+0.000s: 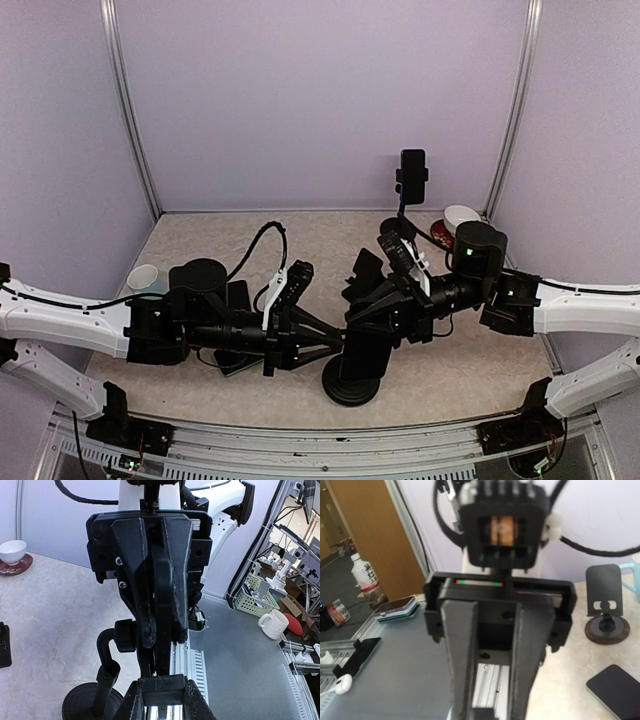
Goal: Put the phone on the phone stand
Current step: Install the phone on the phone stand.
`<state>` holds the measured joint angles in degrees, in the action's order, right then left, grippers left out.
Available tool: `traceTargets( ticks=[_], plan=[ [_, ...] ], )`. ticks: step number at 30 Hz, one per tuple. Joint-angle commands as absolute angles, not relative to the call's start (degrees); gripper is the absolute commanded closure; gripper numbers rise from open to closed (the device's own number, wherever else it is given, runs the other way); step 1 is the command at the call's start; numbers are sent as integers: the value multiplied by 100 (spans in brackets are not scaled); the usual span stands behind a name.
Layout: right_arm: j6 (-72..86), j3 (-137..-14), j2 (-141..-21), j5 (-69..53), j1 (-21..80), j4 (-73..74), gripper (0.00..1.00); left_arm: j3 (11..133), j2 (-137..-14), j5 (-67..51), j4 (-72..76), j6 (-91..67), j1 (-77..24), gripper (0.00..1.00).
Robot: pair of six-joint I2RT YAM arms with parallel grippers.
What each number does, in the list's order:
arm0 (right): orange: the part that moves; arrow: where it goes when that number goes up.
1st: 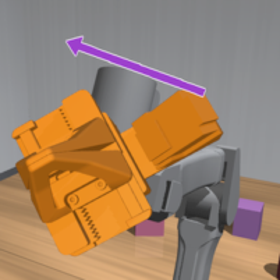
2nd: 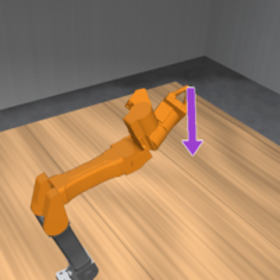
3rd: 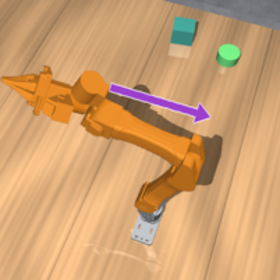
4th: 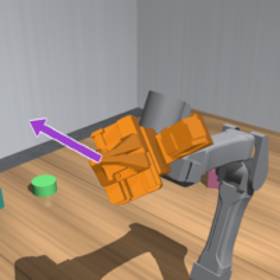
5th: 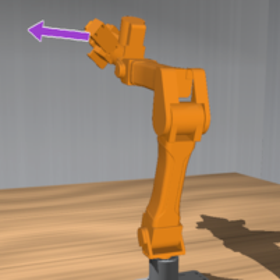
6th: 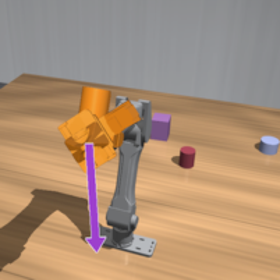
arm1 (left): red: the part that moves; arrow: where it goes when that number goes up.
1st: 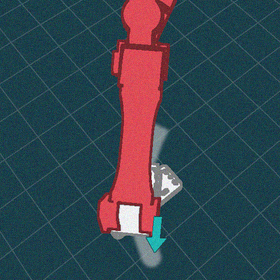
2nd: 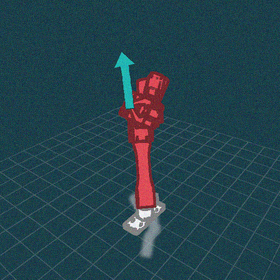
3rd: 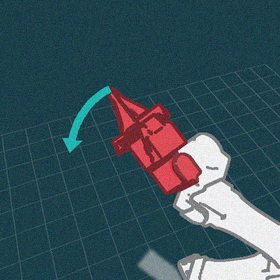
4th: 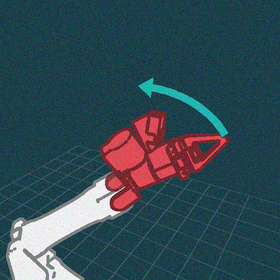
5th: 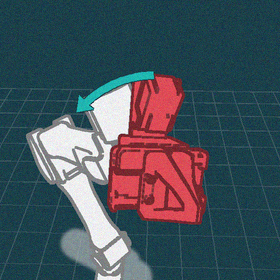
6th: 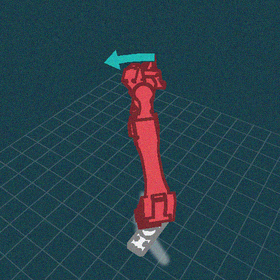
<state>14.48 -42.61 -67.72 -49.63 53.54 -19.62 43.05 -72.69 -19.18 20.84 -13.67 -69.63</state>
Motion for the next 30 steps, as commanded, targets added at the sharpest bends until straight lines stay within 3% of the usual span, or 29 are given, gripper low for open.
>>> traceTargets(
  ticks=[1,30],
  plan=[
    [1695,-4341,-6776,-4670,5079,-1380,100,4368,-6963,-2123,2461,-1384,-7048,100],
    [1711,-4225,-6692,-4438,5149,-1433,100,4481,-7251,-2118,2746,-1486,-7101,100]
  ],
)
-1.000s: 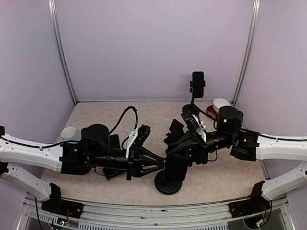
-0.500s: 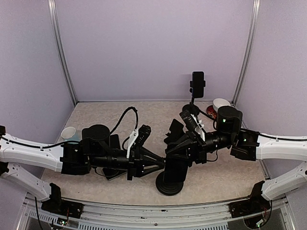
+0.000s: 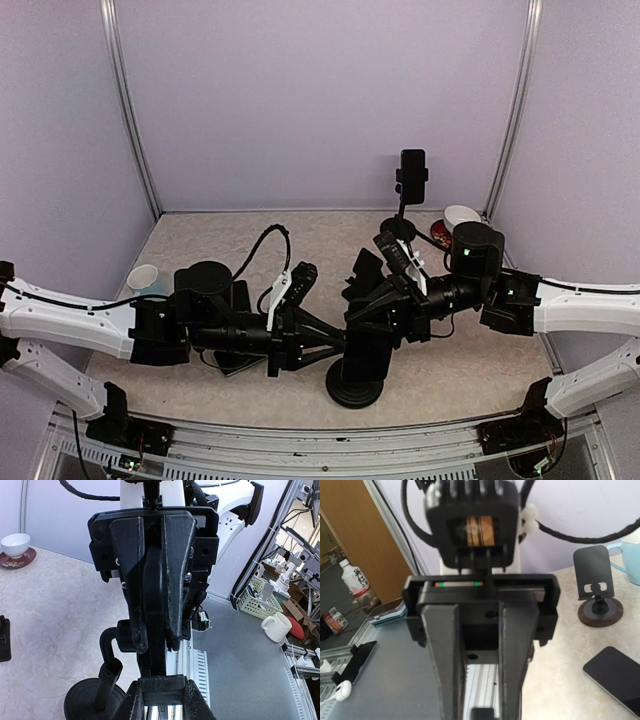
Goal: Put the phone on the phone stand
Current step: Install the phone on the phone stand.
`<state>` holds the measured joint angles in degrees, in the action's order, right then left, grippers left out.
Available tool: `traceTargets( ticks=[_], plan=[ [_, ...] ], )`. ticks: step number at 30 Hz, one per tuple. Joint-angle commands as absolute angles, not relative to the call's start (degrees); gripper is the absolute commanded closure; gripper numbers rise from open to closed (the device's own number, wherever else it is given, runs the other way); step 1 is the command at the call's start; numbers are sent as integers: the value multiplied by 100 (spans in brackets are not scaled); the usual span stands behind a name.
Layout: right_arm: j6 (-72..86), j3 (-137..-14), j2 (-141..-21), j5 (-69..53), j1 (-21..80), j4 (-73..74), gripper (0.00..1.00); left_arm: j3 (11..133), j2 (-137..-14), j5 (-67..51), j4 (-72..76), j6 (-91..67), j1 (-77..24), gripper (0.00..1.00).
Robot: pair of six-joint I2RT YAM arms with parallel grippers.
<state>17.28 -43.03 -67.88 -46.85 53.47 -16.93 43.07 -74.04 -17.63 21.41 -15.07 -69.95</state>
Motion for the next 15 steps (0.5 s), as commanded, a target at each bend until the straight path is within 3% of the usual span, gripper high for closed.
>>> traceTargets(
  ticks=[1,15],
  plan=[
    [1719,-4215,-6689,-4431,5144,-1451,100,4482,-7247,-2118,2743,-1489,-7105,100],
    [1731,-4167,-6656,-4338,5261,-1534,100,4412,-7357,-2061,2968,-1538,-7173,100]
  ],
)
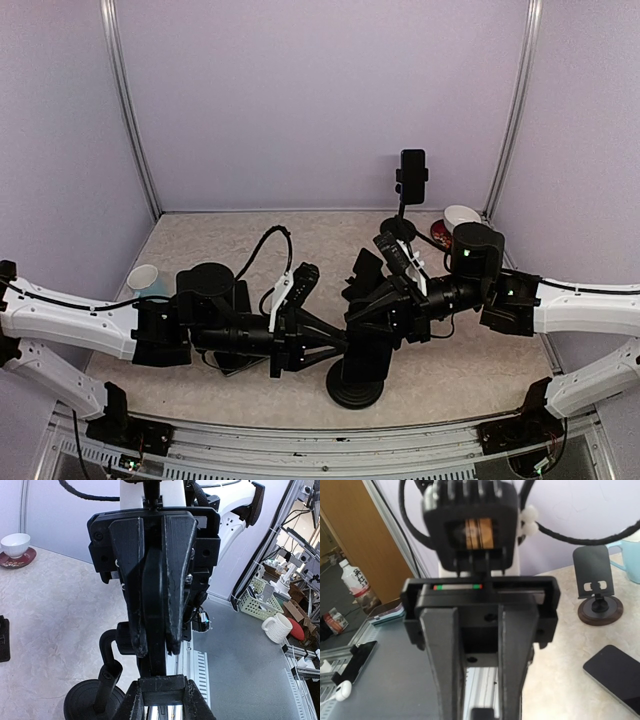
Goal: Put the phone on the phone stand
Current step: Install the phone on the phone stand.
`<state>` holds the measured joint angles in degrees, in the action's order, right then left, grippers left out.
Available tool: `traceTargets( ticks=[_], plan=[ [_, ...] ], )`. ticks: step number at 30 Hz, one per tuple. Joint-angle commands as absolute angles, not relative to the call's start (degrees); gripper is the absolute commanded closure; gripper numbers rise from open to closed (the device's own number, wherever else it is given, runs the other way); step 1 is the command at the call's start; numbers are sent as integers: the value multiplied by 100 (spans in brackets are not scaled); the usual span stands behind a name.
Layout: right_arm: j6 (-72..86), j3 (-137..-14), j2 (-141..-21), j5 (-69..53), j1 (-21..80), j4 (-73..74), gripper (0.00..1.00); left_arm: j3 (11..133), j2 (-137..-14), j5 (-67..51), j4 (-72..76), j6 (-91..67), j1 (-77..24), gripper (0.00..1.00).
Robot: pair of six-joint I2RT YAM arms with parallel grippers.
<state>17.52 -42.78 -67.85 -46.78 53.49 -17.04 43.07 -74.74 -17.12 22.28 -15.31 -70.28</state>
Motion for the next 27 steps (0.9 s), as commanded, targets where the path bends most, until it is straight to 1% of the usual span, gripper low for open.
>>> traceTargets(
  ticks=[1,15,18,20,25,26,27],
  plan=[
    [1731,-4166,-6654,-4329,5275,-1538,100,4408,-7366,-2057,2978,-1542,-7179,100],
    [1741,-4236,-6702,-4300,5372,-1582,100,4463,-7470,-2035,3006,-1531,-7180,100],
    [1745,-4252,-6689,-4274,5380,-1591,100,4450,-7451,-2023,3005,-1539,-7180,90],
    [1743,-4260,-6690,-4259,5382,-1590,100,4419,-7401,-1993,3014,-1543,-7176,80],
    [1790,-4338,-6698,-4174,5379,-1592,100,4315,-7213,-1907,2997,-1548,-7179,59],
    [1811,-4356,-6702,-4148,5384,-1603,100,4289,-7173,-1881,3005,-1547,-7178,53],
    [1829,-4381,-6702,-4122,5384,-1600,100,4255,-7110,-1850,3006,-1558,-7178,45]
  ],
)
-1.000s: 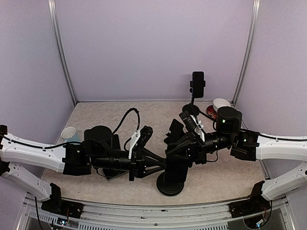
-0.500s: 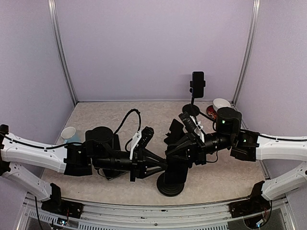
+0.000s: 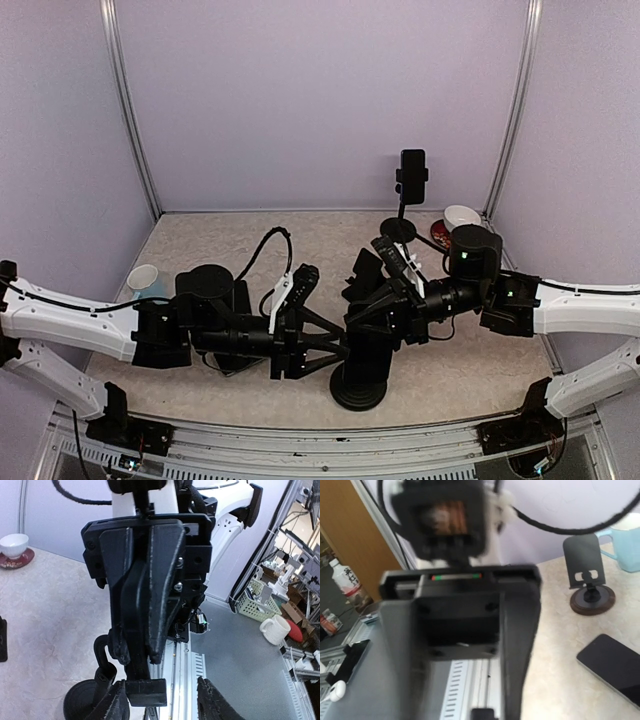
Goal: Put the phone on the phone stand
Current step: Install the phone on the phone stand.
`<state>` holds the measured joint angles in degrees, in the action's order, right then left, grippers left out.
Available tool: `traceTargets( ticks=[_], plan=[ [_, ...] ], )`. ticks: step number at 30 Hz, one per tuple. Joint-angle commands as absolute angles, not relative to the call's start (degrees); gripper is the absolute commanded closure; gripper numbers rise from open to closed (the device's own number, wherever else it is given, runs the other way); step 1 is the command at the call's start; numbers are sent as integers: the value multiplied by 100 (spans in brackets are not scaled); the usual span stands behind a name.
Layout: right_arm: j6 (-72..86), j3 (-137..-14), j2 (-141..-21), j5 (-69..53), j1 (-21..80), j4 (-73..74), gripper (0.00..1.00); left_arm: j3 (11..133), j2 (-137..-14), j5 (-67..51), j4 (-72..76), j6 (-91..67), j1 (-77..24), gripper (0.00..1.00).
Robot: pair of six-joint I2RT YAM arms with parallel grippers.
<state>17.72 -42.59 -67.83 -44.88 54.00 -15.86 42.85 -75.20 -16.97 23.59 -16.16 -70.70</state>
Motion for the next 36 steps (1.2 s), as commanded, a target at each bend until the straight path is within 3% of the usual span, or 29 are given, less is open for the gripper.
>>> traceTargets(
  ticks=[1,8,12,21,36],
  plan=[
    [1843,-4397,-6710,-4096,5381,-1606,100,4223,-7082,-1826,3012,-1557,-7177,42],
    [2096,-4593,-6827,-3811,5399,-1638,100,4015,-6724,-1569,2975,-1563,-7197,13],
    [2281,-4709,-6855,-3453,5429,-1706,100,3859,-6492,-1349,2965,-1572,-7215,2],
    [2582,-4660,-6839,-2883,5450,-2035,100,3720,-6321,-1035,2852,-1572,-7293,1],
    [2663,-4293,-6282,-2660,5467,-1088,100,3672,-6348,-946,2825,-1557,-7348,1]
  ],
)
